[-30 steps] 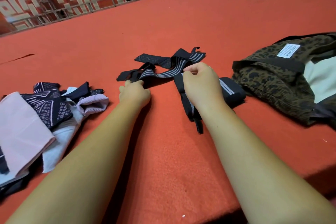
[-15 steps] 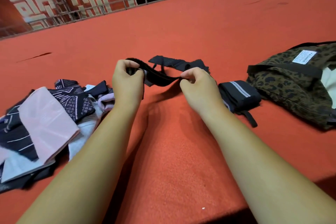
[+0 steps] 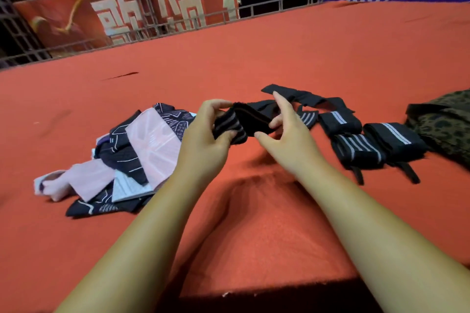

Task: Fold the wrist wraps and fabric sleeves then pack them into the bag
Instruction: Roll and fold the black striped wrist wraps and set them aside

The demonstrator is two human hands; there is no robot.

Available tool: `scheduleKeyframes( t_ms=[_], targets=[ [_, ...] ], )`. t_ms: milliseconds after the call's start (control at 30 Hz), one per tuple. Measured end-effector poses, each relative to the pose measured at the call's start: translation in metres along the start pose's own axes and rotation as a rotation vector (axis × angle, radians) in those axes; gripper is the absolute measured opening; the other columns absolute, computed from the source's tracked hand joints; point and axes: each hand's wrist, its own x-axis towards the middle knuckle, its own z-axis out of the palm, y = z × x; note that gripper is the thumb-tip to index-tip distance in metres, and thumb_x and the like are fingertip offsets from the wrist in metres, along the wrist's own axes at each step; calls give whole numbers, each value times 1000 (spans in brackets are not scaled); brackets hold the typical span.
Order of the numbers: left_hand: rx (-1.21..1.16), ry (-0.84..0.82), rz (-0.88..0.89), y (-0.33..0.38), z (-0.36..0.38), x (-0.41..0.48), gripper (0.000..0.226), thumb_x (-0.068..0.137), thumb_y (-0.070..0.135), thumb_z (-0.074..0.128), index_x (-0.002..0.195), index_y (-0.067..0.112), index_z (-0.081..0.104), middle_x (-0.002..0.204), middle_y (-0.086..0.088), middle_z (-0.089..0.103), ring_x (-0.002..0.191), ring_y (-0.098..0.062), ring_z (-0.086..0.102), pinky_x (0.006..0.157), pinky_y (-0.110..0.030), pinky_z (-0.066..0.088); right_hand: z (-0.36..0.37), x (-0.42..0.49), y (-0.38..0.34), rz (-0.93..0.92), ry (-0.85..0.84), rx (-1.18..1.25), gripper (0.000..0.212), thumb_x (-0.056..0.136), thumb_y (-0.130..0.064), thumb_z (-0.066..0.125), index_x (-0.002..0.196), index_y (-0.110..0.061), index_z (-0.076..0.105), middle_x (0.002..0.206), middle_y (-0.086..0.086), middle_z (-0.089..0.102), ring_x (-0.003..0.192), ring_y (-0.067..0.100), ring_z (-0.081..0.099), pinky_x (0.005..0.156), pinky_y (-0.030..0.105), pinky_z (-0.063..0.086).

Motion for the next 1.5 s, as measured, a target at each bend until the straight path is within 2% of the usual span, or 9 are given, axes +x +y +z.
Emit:
scheduleKeyframes(
  t_ms=[133,233,433,633,867,1067,1167,1300,1500],
  targets=[
    [86,-39,12,0,-30,-19,35,91,-13,66,113,14,69,92,16,75,89,8,72,81,-9,49,14,-11,-18,-100,-14,-152,18,88,-50,67,99,-37,74,100,-4,49,104,22,48,95,36,42],
    [89,34,21,-11,-51,-30,34,86,-10,64,93,21,77,96,13,75,97,-2,71,88,-23,54,23,-27,-36,-235,-135,-73,29,80,-48,56,65,-24,54,102,-6,57,102,18,48,94,35,42],
    [-110,205,-153,-21,-79,-46,44,80,-17,62,73,24,75,121,2,70,115,1,65,90,-7,44,51,-69,-75,286,-805,631,68,88,-79,65,99,-12,62,112,27,68,95,53,58,95,66,45],
    [-144,223,-283,-54,-86,-58,44,81,-5,64,91,37,76,133,17,58,125,-13,64,94,-55,61,76,-79,-89,284,-581,662,34,100,-30,74,120,-13,52,83,-5,75,74,17,67,68,31,53],
    [-440,189,-621,-58,-84,-53,23,90,5,64,111,1,73,99,-23,74,71,-27,71,70,-51,60,85,-69,-94,257,-391,426,22,102,-40,72,109,-20,76,92,-8,83,80,6,76,74,28,55],
    [-734,150,-726,-54,-90,-55,35,93,15,54,118,1,74,111,-17,80,89,-27,73,91,-49,60,95,-59,-98,158,-203,6,41,108,-49,52,92,-14,67,80,1,72,80,24,67,69,39,45],
    [-583,82,-654,-59,-93,-56,18,102,15,67,115,9,76,100,-8,82,80,-18,74,73,-34,60,96,-60,-103,71,-190,-83,42,110,-45,50,82,-13,55,74,1,63,71,20,57,62,34,37],
    [-550,200,-628,-69,-97,-54,12,106,9,62,109,14,73,77,4,75,55,-8,65,44,-18,46,75,-62,-115,-56,-617,-58,30,107,-46,57,97,-18,59,75,-11,58,64,3,52,65,23,43],
    [-509,280,-641,-82,-89,-54,17,103,11,65,103,21,79,102,-14,81,89,-30,78,81,-48,65,50,-67,-126,-44,-989,-121,37,100,-51,69,127,-34,50,87,-22,71,71,-6,65,69,29,52]
  ],
)
